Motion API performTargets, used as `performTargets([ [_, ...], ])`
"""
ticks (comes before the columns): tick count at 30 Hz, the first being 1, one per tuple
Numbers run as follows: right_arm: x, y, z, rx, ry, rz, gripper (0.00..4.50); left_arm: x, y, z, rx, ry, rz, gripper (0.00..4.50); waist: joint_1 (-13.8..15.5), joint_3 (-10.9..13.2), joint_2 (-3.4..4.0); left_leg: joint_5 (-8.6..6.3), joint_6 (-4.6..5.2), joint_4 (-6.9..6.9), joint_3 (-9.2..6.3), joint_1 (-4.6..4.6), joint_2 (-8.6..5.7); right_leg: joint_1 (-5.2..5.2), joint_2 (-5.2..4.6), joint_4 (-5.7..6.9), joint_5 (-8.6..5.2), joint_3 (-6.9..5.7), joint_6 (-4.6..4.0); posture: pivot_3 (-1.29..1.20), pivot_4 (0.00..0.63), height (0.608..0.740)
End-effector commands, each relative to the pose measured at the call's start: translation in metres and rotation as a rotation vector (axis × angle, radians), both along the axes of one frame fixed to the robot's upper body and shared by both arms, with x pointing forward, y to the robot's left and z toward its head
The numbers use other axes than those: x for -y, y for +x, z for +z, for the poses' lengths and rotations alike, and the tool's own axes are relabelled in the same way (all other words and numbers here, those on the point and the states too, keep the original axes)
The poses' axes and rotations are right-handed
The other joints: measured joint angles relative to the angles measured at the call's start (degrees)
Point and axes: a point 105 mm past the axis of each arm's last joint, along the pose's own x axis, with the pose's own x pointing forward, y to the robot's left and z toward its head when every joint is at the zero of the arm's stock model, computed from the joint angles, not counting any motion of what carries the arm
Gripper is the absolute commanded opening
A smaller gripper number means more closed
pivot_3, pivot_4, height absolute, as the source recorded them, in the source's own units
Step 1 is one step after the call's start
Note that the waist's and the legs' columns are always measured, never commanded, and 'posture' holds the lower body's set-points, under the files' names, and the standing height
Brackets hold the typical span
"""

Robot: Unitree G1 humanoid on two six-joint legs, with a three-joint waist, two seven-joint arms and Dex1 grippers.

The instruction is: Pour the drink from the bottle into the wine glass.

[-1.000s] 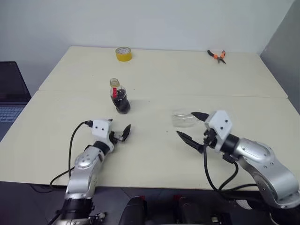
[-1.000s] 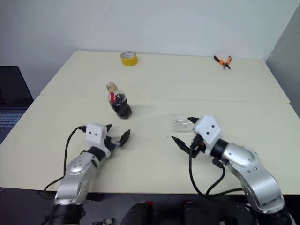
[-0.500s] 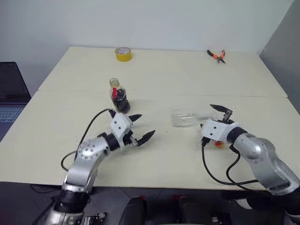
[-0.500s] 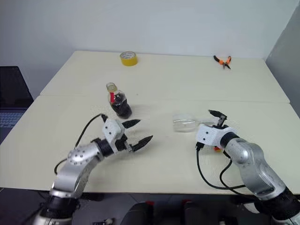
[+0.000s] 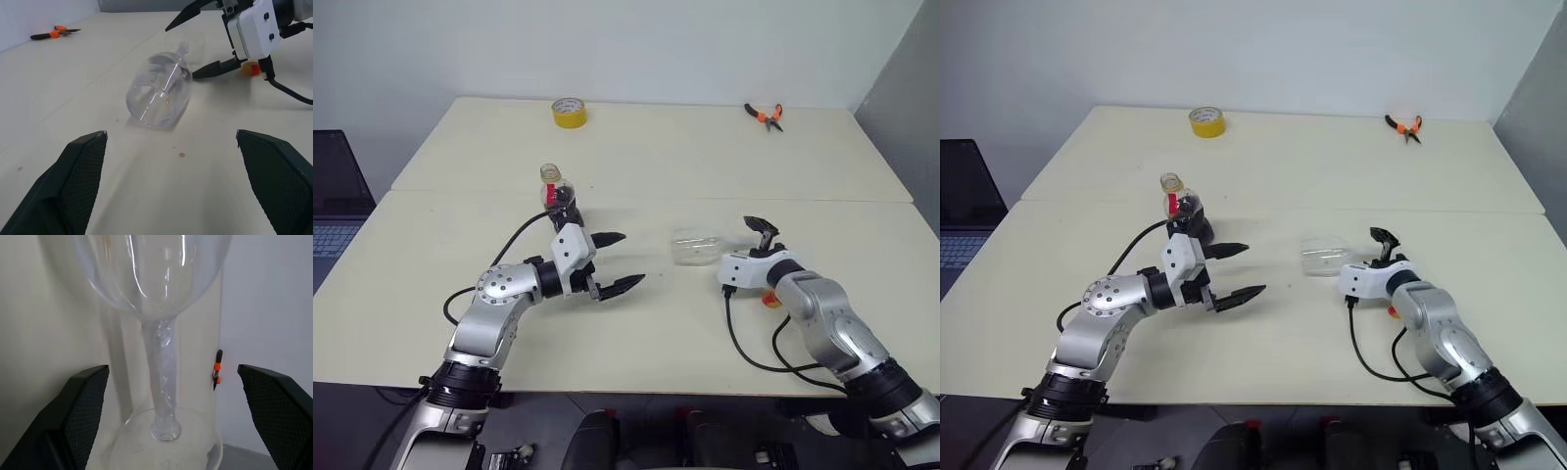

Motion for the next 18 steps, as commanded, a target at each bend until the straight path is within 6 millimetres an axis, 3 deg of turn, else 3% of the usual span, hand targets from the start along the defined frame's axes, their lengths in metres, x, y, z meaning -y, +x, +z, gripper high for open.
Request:
performTargets([
  [1,0.002,0.010,0.014,0.080,-0.010,-0.025,3.67,0.002,0.003,0.008,0.042,-0.019,0.005,4.50,0.01,0.00,0.00,0.00,0.00,0.00,0.00,0.00,0.00,0.00,0.00,0.01,0.00,0.00,0.00,0.00,0.150,0.740],
  [4,0.005,0.015,0.004,0.084,0.001,-0.066,3.00,0.001,0.005,0.007,0.038,-0.031,0.020,4.50,-0.02,0.00,0.00,0.00,0.00,0.02,0.00,0.01,0.00,0.00,0.00,0.05,0.00,0.01,0.00,0.00,0.150,0.740],
  [12,0.012,0.014,0.006,0.112,0.048,-0.109,0.17,-0.002,0.004,0.006,0.027,-0.045,0.042,4.50,-0.10,0.00,0.00,0.00,0.00,0.01,-0.01,0.00,0.00,-0.02,0.00,0.07,0.00,0.00,-0.01,0.00,0.150,0.740],
  [18,0.003,0.009,0.047,0.229,0.242,-0.096,0.13,-0.016,0.003,0.005,0.004,-0.088,0.116,4.50,-0.42,0.00,0.01,0.00,0.00,0.00,0.01,-0.01,0.01,-0.07,0.00,0.12,0.00,0.03,-0.01,0.00,0.150,0.740],
])
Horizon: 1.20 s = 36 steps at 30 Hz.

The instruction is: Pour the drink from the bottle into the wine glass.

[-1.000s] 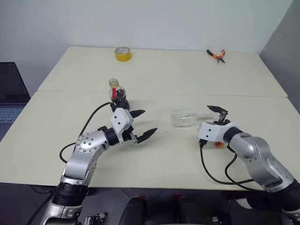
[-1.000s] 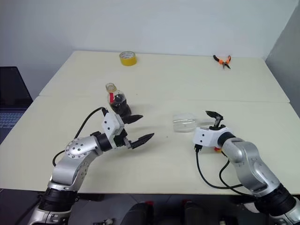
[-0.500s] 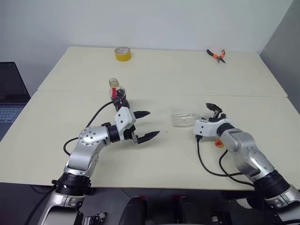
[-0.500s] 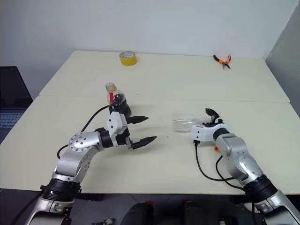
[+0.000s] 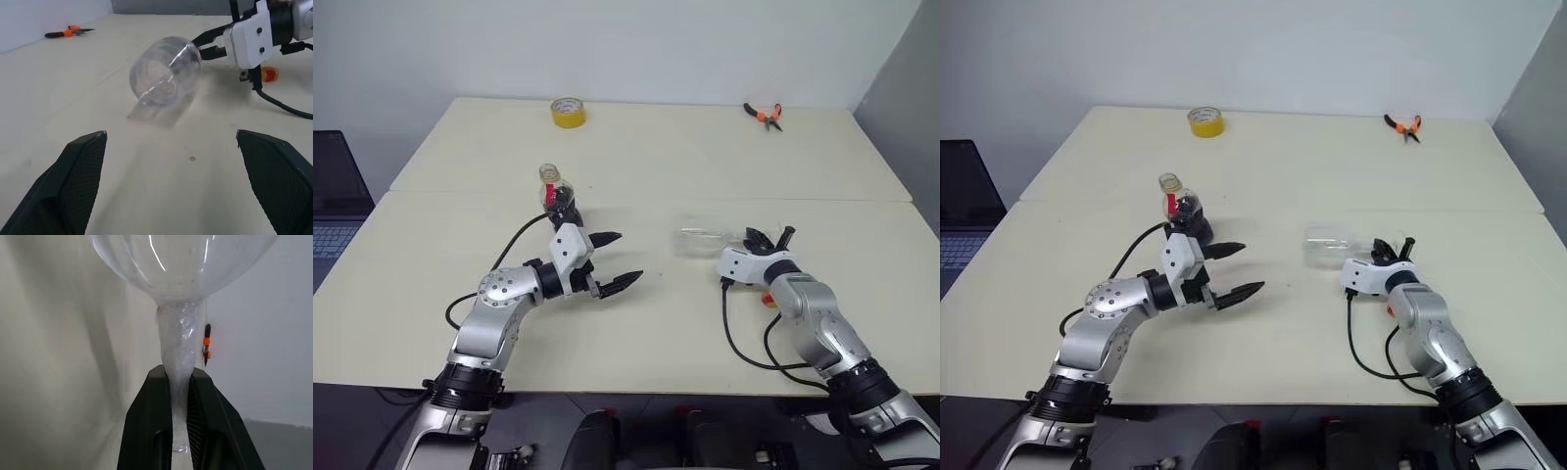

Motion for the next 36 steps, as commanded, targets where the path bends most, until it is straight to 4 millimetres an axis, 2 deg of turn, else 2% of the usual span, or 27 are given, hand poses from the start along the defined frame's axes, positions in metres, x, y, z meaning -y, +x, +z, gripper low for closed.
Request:
performTargets([
  [1,-0.006,-0.002,0.047,0.151,0.178,0.025,0.13,-0.013,-0.001,0.015,0.041,-0.056,0.050,4.50,-0.11,0.00,0.00,0.00,0.00,0.00,-0.01,0.00,0.01,0.00,0.01,0.02,0.00,-0.01,0.00,0.00,0.150,0.740],
  [3,-0.017,-0.004,0.060,0.184,0.433,0.097,0.13,-0.025,-0.004,0.013,0.018,-0.086,0.072,4.50,-0.37,0.00,0.00,0.00,0.00,-0.02,-0.05,0.01,0.03,0.01,0.01,0.02,0.00,-0.04,0.00,0.00,0.150,0.740],
  [5,-0.033,-0.006,0.061,0.131,0.703,0.205,0.13,-0.034,-0.007,0.013,-0.008,-0.098,0.077,4.50,-0.81,0.00,0.00,0.00,0.00,-0.03,-0.06,0.02,0.04,0.02,0.02,0.03,0.00,-0.05,-0.01,0.00,0.150,0.740],
  [7,-0.041,-0.007,0.059,0.076,0.821,0.259,0.13,-0.038,-0.009,0.013,-0.027,-0.107,0.078,4.50,-0.92,0.01,0.01,-0.01,0.01,-0.03,-0.09,0.02,0.04,0.03,0.02,0.03,-0.01,-0.07,-0.01,0.00,0.150,0.740],
  [10,-0.081,-0.012,0.044,-0.091,1.081,0.462,0.13,-0.045,-0.016,0.021,-0.050,-0.123,0.051,4.50,-0.95,0.00,-0.02,-0.01,0.02,0.00,-0.10,0.02,0.02,0.08,-0.01,0.00,0.00,-0.09,-0.01,0.00,0.150,0.740],
  [13,-0.103,-0.012,0.035,-0.175,1.221,0.561,0.13,-0.051,-0.024,0.025,-0.083,-0.124,0.034,4.50,-1.11,0.03,0.03,-0.01,0.03,-0.05,-0.09,0.05,0.03,0.06,0.00,0.02,-0.01,-0.08,-0.02,0.00,0.150,0.740],
  [18,-0.134,-0.012,0.025,-0.261,1.272,0.679,0.13,-0.055,-0.042,0.034,-0.120,-0.103,-0.030,4.50,-1.02,0.04,0.05,-0.01,0.02,-0.04,-0.09,0.05,0.02,0.05,-0.01,0.02,-0.01,-0.07,-0.02,0.00,0.150,0.740],
  [23,-0.147,-0.010,0.012,-0.306,1.253,0.714,0.13,-0.056,-0.046,0.043,-0.105,-0.090,-0.041,4.50,-1.03,0.05,0.06,-0.01,0.02,-0.04,-0.11,0.09,0.02,0.05,-0.01,0.06,-0.01,-0.09,-0.03,0.00,0.150,0.740],
  [28,-0.148,-0.009,-0.007,-0.353,1.228,0.705,0.13,-0.056,-0.045,0.062,-0.049,-0.063,-0.063,4.50,-1.04,0.05,0.06,-0.01,0.02,-0.04,-0.11,0.08,0.02,0.03,0.00,0.09,-0.02,-0.09,-0.04,0.00,0.150,0.740],
  [36,-0.144,-0.008,-0.027,-0.404,1.184,0.674,0.13,-0.048,-0.039,0.075,-0.005,-0.053,-0.090,4.50,-1.10,0.05,0.06,-0.01,0.01,-0.04,-0.09,0.10,0.03,0.02,0.00,0.14,-0.02,-0.06,-0.04,0.00,0.150,0.740],
])
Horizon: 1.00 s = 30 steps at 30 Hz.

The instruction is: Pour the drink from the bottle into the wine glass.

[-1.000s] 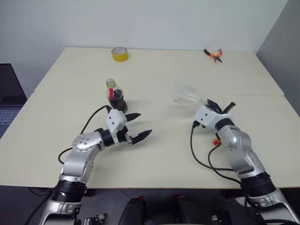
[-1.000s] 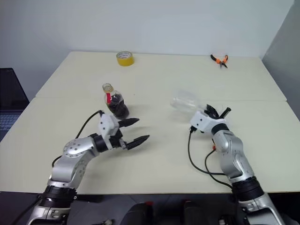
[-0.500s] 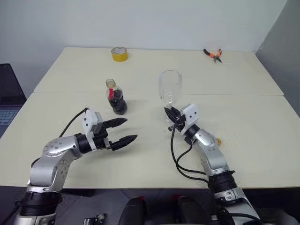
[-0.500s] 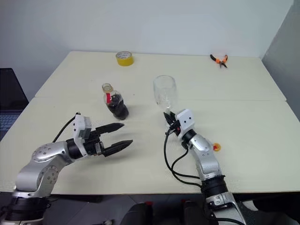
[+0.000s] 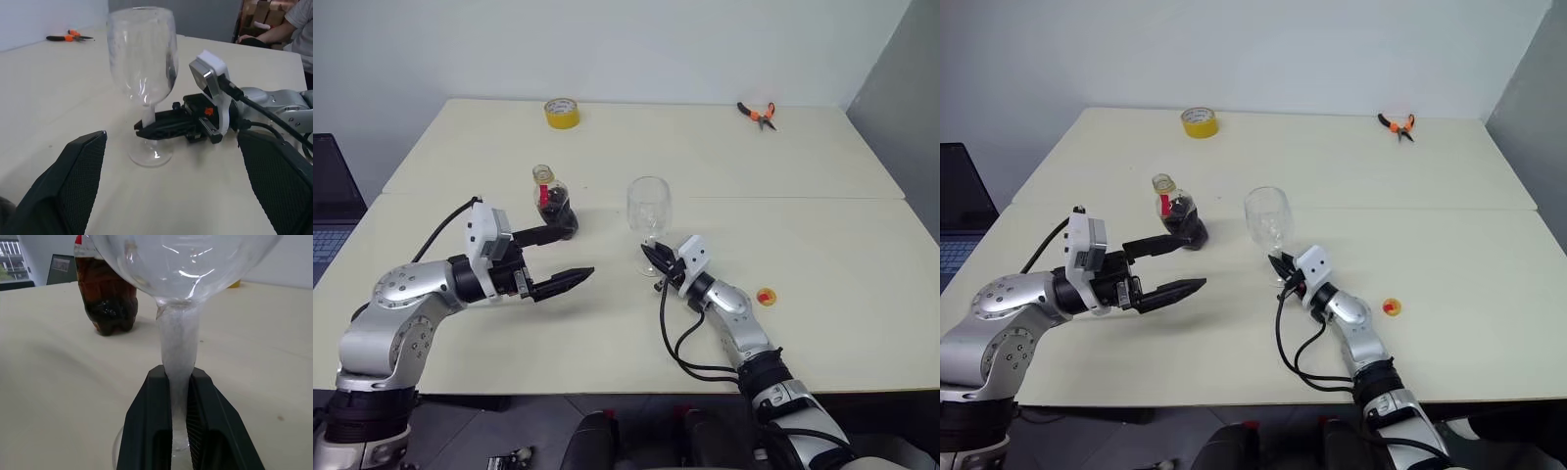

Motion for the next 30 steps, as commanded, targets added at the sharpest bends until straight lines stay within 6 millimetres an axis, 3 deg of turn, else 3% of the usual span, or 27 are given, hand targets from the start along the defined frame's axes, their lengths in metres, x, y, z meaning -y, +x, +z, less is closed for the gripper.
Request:
performTargets([
  [1,-0.003,0.000,0.006,0.036,-0.009,0.024,0.13,0.007,-0.002,0.009,0.040,0.003,-0.032,4.50,-0.01,0.00,0.00,0.00,0.00,0.00,0.01,0.01,0.00,0.00,0.00,0.01,0.00,0.01,0.00,0.00,0.150,0.740],
  [2,-0.003,0.000,0.005,0.034,-0.014,0.023,0.13,0.008,-0.001,0.010,0.040,0.002,-0.034,4.50,-0.01,0.00,0.00,0.00,0.00,0.00,0.02,0.02,0.00,0.00,0.00,0.02,0.00,0.02,0.00,0.00,0.150,0.740],
  [6,-0.002,-0.002,-0.002,0.021,-0.043,0.031,1.50,0.011,-0.001,0.009,0.039,0.004,-0.045,4.50,-0.02,0.00,0.00,0.00,0.00,0.00,0.01,0.02,0.00,0.00,0.00,0.03,0.00,0.01,-0.01,0.00,0.150,0.740],
  [14,0.000,0.001,0.005,0.041,-0.049,0.016,4.34,0.013,0.001,0.006,0.030,0.000,-0.039,4.50,-0.02,0.00,0.00,0.00,0.00,0.00,0.01,0.01,0.00,0.00,0.00,0.03,-0.01,0.02,-0.01,0.00,0.150,0.740],
  [19,0.006,0.001,0.003,0.027,-0.064,0.000,4.47,0.014,0.002,0.005,0.033,0.001,-0.035,4.50,0.00,0.00,0.00,0.00,0.00,0.00,0.01,0.01,0.00,0.00,0.00,0.03,-0.01,0.02,-0.01,0.00,0.150,0.740],
  [23,0.018,-0.018,0.008,0.008,-0.077,0.050,4.47,0.013,0.002,0.001,0.033,-0.018,0.010,4.50,0.26,0.00,0.00,0.00,0.00,0.01,-0.01,-0.03,-0.01,0.03,-0.03,-0.02,-0.01,0.00,-0.01,0.00,0.150,0.740],
  [27,0.037,-0.051,0.024,-0.012,-0.093,0.099,4.47,0.009,0.000,-0.005,0.009,-0.044,0.060,4.50,0.21,0.02,0.03,-0.01,0.01,-0.02,-0.01,-0.05,0.01,0.01,-0.04,-0.07,-0.01,0.02,-0.01,0.00,0.150,0.740],
  [30,0.043,-0.061,0.028,-0.029,-0.114,0.101,4.47,0.008,-0.001,-0.005,0.006,-0.057,0.082,4.50,0.19,0.02,0.03,-0.01,0.01,-0.02,-0.05,-0.03,0.01,0.03,-0.03,-0.04,-0.01,-0.02,-0.01,0.00,0.150,0.740],
])
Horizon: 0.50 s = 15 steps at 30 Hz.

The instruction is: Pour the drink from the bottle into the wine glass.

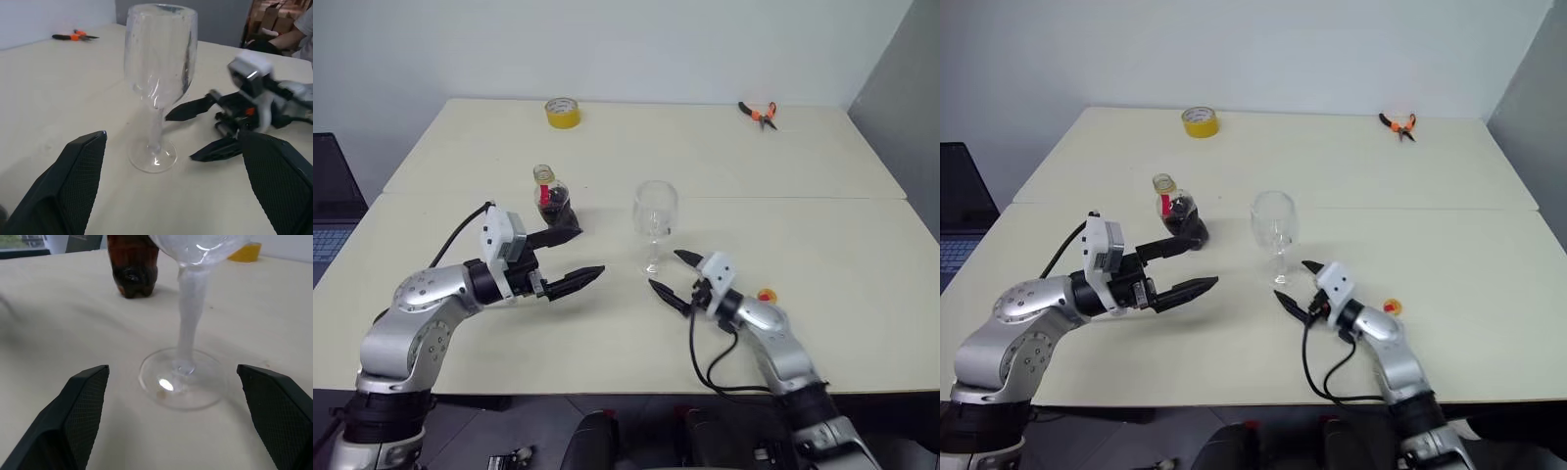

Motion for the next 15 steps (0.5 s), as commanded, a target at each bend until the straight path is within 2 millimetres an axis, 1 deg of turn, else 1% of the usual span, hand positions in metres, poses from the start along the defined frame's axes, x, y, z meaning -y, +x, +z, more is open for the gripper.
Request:
performTargets([
  [1,0.003,-0.014,0.027,0.039,0.014,0.026,4.47,0.000,-0.004,0.013,0.052,-0.012,0.019,4.50,-0.10,0.00,0.00,0.00,0.00,0.00,-0.02,0.02,0.00,0.01,0.01,0.03,0.00,-0.01,0.00,0.00,0.150,0.740],
  [3,0.022,-0.025,0.034,0.043,-0.034,-0.003,4.47,-0.004,-0.003,0.010,0.055,-0.034,0.077,4.50,-0.02,0.02,0.04,0.00,0.00,-0.01,-0.03,0.04,-0.01,0.01,0.01,0.06,-0.01,-0.01,-0.01,0.00,0.150,0.740],
  [4,0.032,-0.032,0.040,0.038,-0.040,-0.020,4.47,-0.007,-0.002,0.003,0.061,-0.027,0.133,4.50,0.03,0.02,0.06,0.00,0.00,-0.01,-0.03,0.02,-0.02,0.01,0.01,0.04,-0.02,-0.02,-0.01,0.00,0.150,0.740],
  [6,0.042,-0.043,0.051,0.022,-0.031,-0.032,4.47,-0.011,-0.004,-0.006,0.054,-0.035,0.187,4.50,0.15,0.02,0.04,-0.01,0.00,-0.02,-0.01,-0.05,-0.03,0.04,-0.03,-0.16,-0.01,0.00,0.00,0.00,0.150,0.740],
  [8,0.042,-0.057,0.059,-0.004,-0.039,0.007,4.47,-0.016,-0.003,-0.010,0.094,-0.034,0.279,4.50,0.17,0.03,0.02,-0.01,0.00,0.00,-0.01,-0.06,-0.03,0.08,-0.05,-0.25,0.00,-0.01,0.02,0.00,0.150,0.740],
  [10,0.043,-0.068,0.069,-0.030,-0.012,0.041,4.47,-0.023,0.001,-0.012,0.149,-0.042,0.408,4.50,0.23,0.01,0.00,-0.01,0.01,0.00,-0.02,-0.01,-0.01,0.10,-0.03,-0.21,0.00,-0.02,0.02,0.00,0.150,0.740],
  [13,0.044,-0.075,0.077,-0.040,-0.011,0.052,4.47,-0.040,0.011,-0.017,0.165,-0.073,0.598,4.50,0.32,0.00,-0.02,-0.01,0.01,-0.02,-0.14,0.00,0.00,0.14,0.00,-0.17,0.00,-0.14,0.01,0.00,0.150,0.740],
  [15,0.045,-0.076,0.079,-0.044,-0.015,0.051,4.47,-0.045,0.017,-0.024,0.160,-0.053,0.666,4.50,0.33,-0.02,-0.06,-0.01,0.01,-0.01,-0.13,0.00,-0.01,0.15,0.00,-0.18,0.00,-0.14,0.02,0.00,0.150,0.740],
])
